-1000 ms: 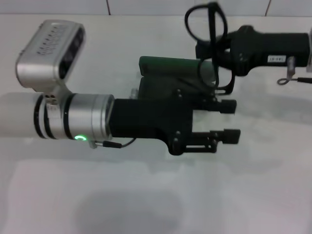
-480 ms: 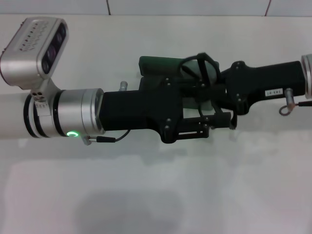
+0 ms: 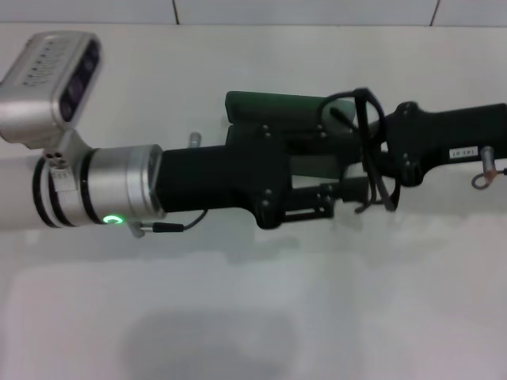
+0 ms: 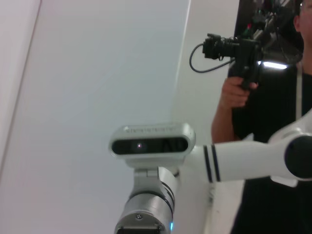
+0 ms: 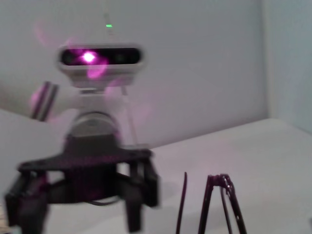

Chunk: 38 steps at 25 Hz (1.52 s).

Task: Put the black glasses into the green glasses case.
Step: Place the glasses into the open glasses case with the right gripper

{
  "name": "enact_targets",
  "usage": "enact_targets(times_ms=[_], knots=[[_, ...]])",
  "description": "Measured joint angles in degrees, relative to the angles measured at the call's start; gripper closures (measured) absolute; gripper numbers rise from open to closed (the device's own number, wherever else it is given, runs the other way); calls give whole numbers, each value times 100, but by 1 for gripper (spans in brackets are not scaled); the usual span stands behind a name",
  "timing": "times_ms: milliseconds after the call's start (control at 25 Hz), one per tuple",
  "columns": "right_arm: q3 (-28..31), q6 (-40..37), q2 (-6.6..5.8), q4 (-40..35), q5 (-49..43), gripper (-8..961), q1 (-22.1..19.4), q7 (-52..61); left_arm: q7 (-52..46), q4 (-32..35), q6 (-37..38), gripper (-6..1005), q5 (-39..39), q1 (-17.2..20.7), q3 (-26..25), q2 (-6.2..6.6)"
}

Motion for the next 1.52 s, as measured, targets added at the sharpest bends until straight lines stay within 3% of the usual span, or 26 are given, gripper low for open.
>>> enact_targets(times_ms=[120, 280, 520, 840, 1080, 1280, 1520], knots=[[32, 393, 6, -141, -25, 884, -34, -49, 28, -3, -69, 402, -111, 213, -280, 38], [-312, 954, 169, -954, -536, 880, -137, 64, 42, -23, -426, 402, -102, 528, -915, 52], [-2000, 2368, 197, -2165, -1094, 875, -296, 1042, 49, -35, -863, 401, -134, 899, -1520, 72], [-3446, 3750, 223, -2692, -1780, 867, -389, 1778, 176, -229, -1368, 400, -274, 981, -2653, -51], [-4218, 4687, 230, -2825, -1876, 862, -438, 1826, 342, -367, -2107, 400, -548, 908, -2726, -38], [-4893, 5730, 232, -2788, -2128, 857, -594, 1840, 464, -370, -2263, 399, -617, 851, -2730, -48], [-5037, 6082, 231, -2652, -2211, 851, -622, 1849, 434, -370, -2278, 398, -626, 768, -2734, -38]])
